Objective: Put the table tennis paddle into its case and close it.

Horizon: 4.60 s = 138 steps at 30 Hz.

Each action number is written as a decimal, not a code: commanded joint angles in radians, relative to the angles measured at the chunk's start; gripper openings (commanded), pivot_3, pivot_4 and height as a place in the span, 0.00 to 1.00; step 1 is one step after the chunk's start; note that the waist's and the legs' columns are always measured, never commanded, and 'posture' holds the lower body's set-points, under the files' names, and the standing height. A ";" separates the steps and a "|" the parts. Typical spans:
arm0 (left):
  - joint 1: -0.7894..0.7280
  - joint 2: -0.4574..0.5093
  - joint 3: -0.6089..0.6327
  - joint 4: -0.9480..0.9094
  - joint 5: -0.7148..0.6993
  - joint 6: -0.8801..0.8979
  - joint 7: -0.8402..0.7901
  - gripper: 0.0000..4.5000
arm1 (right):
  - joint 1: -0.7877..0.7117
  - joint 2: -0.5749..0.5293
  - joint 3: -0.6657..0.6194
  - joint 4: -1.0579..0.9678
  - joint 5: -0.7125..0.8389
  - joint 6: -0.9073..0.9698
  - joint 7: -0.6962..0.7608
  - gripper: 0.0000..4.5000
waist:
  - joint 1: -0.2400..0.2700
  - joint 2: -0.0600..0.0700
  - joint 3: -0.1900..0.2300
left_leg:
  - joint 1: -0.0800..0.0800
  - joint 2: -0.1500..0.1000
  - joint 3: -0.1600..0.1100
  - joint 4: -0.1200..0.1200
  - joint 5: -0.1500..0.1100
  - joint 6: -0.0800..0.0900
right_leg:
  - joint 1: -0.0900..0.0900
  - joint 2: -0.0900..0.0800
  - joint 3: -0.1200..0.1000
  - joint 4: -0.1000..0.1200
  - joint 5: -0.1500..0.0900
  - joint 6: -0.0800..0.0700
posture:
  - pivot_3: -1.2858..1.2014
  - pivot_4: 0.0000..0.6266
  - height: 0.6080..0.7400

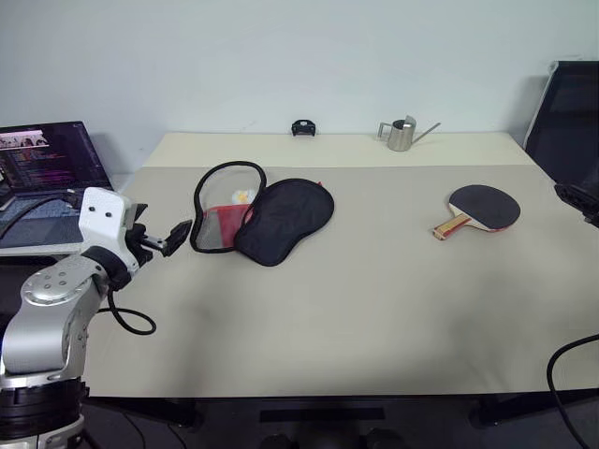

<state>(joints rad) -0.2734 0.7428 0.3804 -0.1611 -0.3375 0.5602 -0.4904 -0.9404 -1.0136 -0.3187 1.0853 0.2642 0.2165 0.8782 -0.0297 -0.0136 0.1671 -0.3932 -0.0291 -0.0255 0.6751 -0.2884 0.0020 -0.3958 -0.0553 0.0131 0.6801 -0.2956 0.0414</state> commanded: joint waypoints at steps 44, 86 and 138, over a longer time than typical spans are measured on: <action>-0.086 0.090 -0.007 0.168 -0.190 -0.096 -0.437 1.00 | 0.256 0.394 0.172 -0.986 0.219 0.561 0.020 0.99 | -0.001 0.000 0.000 | 0.000 0.002 -0.001 0.001 0.000 0.000 | -0.001 0.001 -0.001 0.001 0.001 -0.002 | 0.52 0.24 1.00; -0.176 0.159 -0.027 0.385 -0.129 -0.160 -0.529 1.00 | -0.236 1.221 0.301 -0.050 -0.027 0.212 -0.479 0.99 | -0.029 -0.001 -0.001 | -0.007 0.001 0.000 0.001 0.003 -0.006 | -0.013 0.001 0.000 0.005 0.002 -0.003 | 0.52 0.24 1.00; -0.176 -0.243 -0.099 0.417 -0.189 0.103 -0.193 1.00 | 0.146 0.675 0.164 -1.302 0.269 0.971 -0.431 0.99 | -0.016 -0.007 -0.004 | -0.006 0.002 -0.001 0.003 0.003 -0.005 | -0.015 0.002 0.001 0.016 0.002 -0.003 | 0.52 0.24 1.00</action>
<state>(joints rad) -0.4444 0.5076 0.2446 0.2996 -0.4936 0.6478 -0.7071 -0.7686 -0.3238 -0.1288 -0.1624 0.5087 1.1879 0.4498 -0.0460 -0.0203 0.1633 -0.3994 -0.0274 -0.0261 0.6778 -0.2857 -0.0030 -0.4110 -0.0535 0.0140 0.6957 -0.2937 0.0381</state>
